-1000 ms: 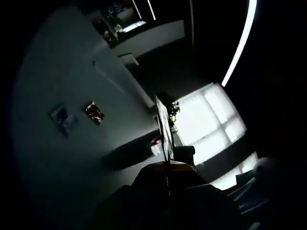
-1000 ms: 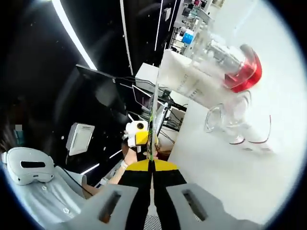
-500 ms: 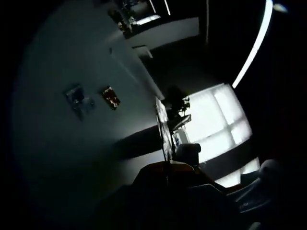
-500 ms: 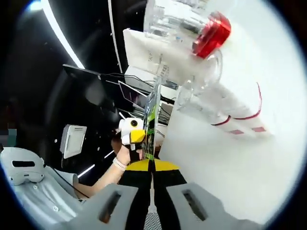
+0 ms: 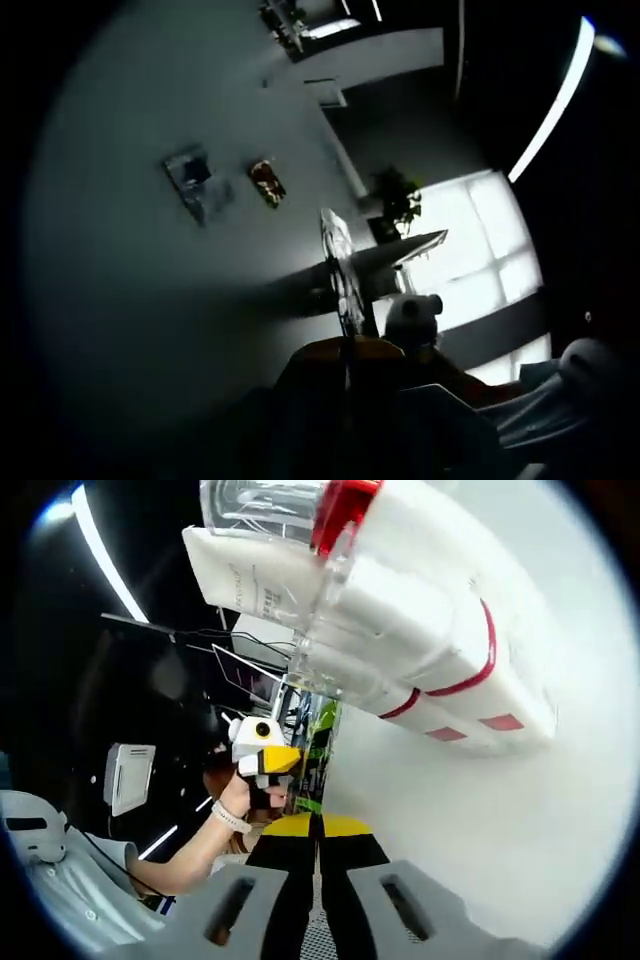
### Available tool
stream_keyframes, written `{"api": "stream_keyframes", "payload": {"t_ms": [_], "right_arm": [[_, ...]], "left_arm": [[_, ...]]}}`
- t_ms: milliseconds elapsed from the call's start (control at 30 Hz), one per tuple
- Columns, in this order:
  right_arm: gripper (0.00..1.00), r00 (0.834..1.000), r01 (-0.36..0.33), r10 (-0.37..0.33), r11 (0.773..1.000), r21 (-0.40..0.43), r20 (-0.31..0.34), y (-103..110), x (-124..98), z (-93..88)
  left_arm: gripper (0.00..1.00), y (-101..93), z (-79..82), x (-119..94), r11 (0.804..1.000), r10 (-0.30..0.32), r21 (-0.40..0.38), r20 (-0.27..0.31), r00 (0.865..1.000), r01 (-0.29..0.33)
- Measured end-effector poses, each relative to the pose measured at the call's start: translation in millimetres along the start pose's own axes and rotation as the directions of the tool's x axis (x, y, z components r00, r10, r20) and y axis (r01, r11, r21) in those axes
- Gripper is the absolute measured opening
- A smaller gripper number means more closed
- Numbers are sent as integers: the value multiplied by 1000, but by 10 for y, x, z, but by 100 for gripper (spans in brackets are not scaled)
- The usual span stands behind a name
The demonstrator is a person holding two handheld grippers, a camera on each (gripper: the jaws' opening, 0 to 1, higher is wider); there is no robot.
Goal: Arrange the skincare products in the storage area until every visible bottle or jar stands upright without overlapping.
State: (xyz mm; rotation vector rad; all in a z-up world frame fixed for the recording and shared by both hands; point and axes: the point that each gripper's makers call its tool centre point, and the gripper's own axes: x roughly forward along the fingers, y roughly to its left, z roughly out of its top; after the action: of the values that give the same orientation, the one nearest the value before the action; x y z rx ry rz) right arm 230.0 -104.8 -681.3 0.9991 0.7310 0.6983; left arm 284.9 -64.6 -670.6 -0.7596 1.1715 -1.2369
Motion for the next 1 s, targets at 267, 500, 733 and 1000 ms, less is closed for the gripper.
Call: {"api": "stream_keyframes", "payload": {"t_ms": [267, 500, 733, 1000], "right_arm": [[1, 998, 64, -64, 998, 0, -23, -171, 38, -63], [1, 994, 102, -102, 995, -2, -38, -268, 45, -100], [1, 990, 136, -136, 991, -9, -47, -369, 55, -123], [3, 984, 171, -171, 985, -9, -46, -468, 38, -110]], "left_arm": [[0, 201, -63, 58, 993, 110, 37, -30, 994, -108], [0, 311, -99, 99, 980, 184, 85, -51, 982, -179], [0, 376, -100, 130, 968, 226, 130, -75, 971, -215], [0, 422, -90, 169, 968, 230, 119, -77, 970, -220]]}}
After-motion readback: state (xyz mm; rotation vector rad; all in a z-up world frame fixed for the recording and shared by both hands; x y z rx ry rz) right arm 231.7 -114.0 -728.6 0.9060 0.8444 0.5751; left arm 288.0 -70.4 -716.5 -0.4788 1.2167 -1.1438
